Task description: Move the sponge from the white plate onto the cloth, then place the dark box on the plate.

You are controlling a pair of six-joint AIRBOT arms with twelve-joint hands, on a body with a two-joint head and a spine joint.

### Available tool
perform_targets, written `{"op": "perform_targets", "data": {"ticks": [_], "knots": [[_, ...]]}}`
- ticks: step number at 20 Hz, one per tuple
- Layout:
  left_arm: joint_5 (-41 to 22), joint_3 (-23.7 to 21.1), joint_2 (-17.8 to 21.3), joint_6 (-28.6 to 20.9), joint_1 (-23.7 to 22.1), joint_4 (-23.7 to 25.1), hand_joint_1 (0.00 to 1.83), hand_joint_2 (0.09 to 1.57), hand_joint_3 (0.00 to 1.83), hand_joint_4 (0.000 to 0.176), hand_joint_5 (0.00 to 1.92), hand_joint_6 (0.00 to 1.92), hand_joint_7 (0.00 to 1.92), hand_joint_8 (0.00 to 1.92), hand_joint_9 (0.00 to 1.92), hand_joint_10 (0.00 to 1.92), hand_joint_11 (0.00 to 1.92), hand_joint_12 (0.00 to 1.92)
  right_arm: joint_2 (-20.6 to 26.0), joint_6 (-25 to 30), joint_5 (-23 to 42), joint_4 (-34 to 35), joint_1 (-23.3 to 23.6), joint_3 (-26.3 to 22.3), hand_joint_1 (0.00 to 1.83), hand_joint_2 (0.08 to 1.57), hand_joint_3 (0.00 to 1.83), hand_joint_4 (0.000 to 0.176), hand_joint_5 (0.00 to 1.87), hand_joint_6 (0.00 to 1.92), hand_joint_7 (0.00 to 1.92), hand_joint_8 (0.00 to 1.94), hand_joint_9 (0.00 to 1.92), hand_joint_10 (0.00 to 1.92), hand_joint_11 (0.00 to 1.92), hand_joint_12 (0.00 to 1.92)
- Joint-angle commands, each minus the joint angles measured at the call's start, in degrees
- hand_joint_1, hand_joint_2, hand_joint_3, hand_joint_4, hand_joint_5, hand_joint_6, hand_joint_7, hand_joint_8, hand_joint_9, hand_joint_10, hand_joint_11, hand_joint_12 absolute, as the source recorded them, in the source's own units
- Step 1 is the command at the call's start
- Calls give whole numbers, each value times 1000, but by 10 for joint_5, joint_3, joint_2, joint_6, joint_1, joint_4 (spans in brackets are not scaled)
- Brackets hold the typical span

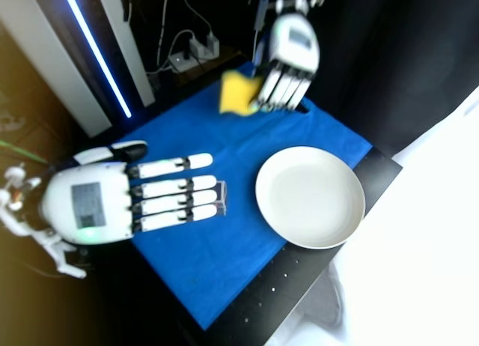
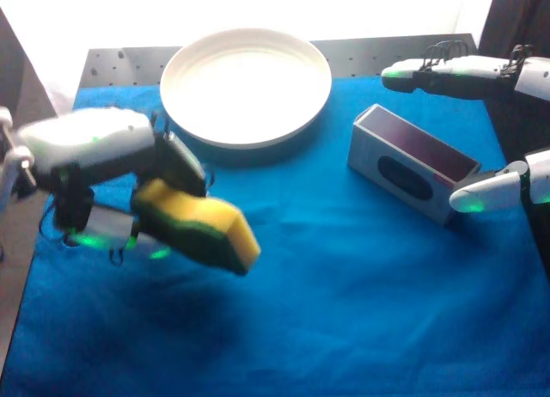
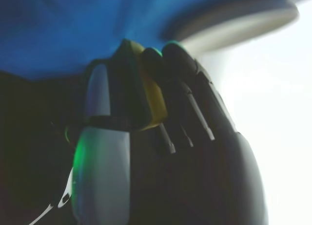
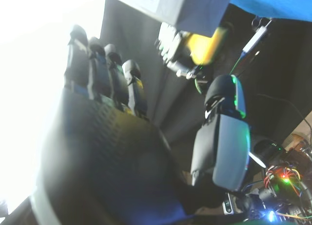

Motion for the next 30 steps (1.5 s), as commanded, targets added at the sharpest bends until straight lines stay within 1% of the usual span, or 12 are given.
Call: {"op": "perform_targets", "data": {"ticks": [1, 2, 3, 4, 6, 11, 13, 14, 18, 20, 28, 30], "knots": [[-56, 3, 0, 8, 4, -35, 1206, 1025, 0, 0, 1182, 623, 1040, 473, 1111, 441, 820, 1106, 0, 4, 60, 35, 11, -2, 780, 974, 0, 62, 161, 1, 142, 0, 114, 0, 108, 33], [-60, 4, 0, 11, 10, -47, 1038, 956, 0, 0, 950, 216, 977, 218, 961, 358, 556, 1175, 0, 4, 64, 37, 11, -2, 788, 976, 1, 69, 163, 1, 138, 0, 100, 0, 103, 30], [-67, 4, 1, 12, 16, -60, 914, 917, 0, 0, 867, 14, 935, 34, 766, 492, 325, 1386, 0, 4, 72, 42, 11, -5, 789, 963, 0, 72, 158, 0, 125, 0, 89, 0, 94, 25], [-77, 2, 4, 27, 21, -80, 854, 918, 0, 0, 843, 4, 911, 11, 596, 807, 260, 1540, 0, 4, 83, 48, 11, -8, 819, 961, 0, 94, 159, 1, 85, 0, 19, 0, 18, 4], [-109, -9, 15, 70, 35, -138, 853, 878, 0, 0, 844, 1, 903, 4, 478, 966, 206, 1544, -1, 4, 98, 59, 11, -11, 827, 933, 0, 111, 169, 4, 96, 6, 40, 13, 20, 8], [-203, -33, 36, 103, 75, -224, 925, 845, 1, 0, 726, 0, 757, 1, 184, 1186, 0, 1737, -15, -5, 102, 85, 7, -17, 828, 878, 0, 125, 104, 0, 65, 0, 27, 2, 7, 2], [-244, -48, 47, 106, 93, -245, 876, 824, 0, 0, 721, 1, 766, 15, 207, 1189, 0, 1678, -21, -24, 100, 113, -7, -16, 840, 852, 0, 172, 10, 0, 14, 0, 0, 0, 0, 0], [-252, -52, 50, 106, 96, -247, 854, 825, 0, 0, 723, 1, 758, 15, 230, 1146, 0, 1618, -23, -29, 99, 123, -13, -16, 862, 848, 0, 175, 1, 0, 2, 0, 0, 0, 0, 0], [-280, -66, 56, 106, 115, -258, 804, 821, 0, 0, 732, 2, 784, 80, 270, 1205, 97, 1546, -36, -36, 84, 155, -31, -5, 810, 853, 0, 176, 0, 0, 0, 0, 0, 0, 0, 0], [-282, -68, 56, 106, 119, -261, 812, 793, 0, 0, 721, 4, 599, 549, 247, 1281, 41, 1629, -41, -39, 70, 156, -31, 3, 799, 862, 0, 176, 0, 0, 0, 0, 0, 0, 0, 0], [-285, -71, 51, 104, 122, -266, 824, 781, 0, 0, 761, 2, 464, 902, 278, 1407, 214, 1685, -62, -40, -30, 100, -7, 49, 704, 836, 0, 176, 102, 10, 102, 9, 82, 11, 92, 44], [-285, -71, 49, 103, 122, -266, 794, 784, 1, 0, 771, 0, 423, 1031, 273, 1528, 238, 1811, -64, -40, -42, 85, 1, 55, 695, 831, 0, 152, 148, 6, 158, 6, 139, 10, 144, 76]]}}
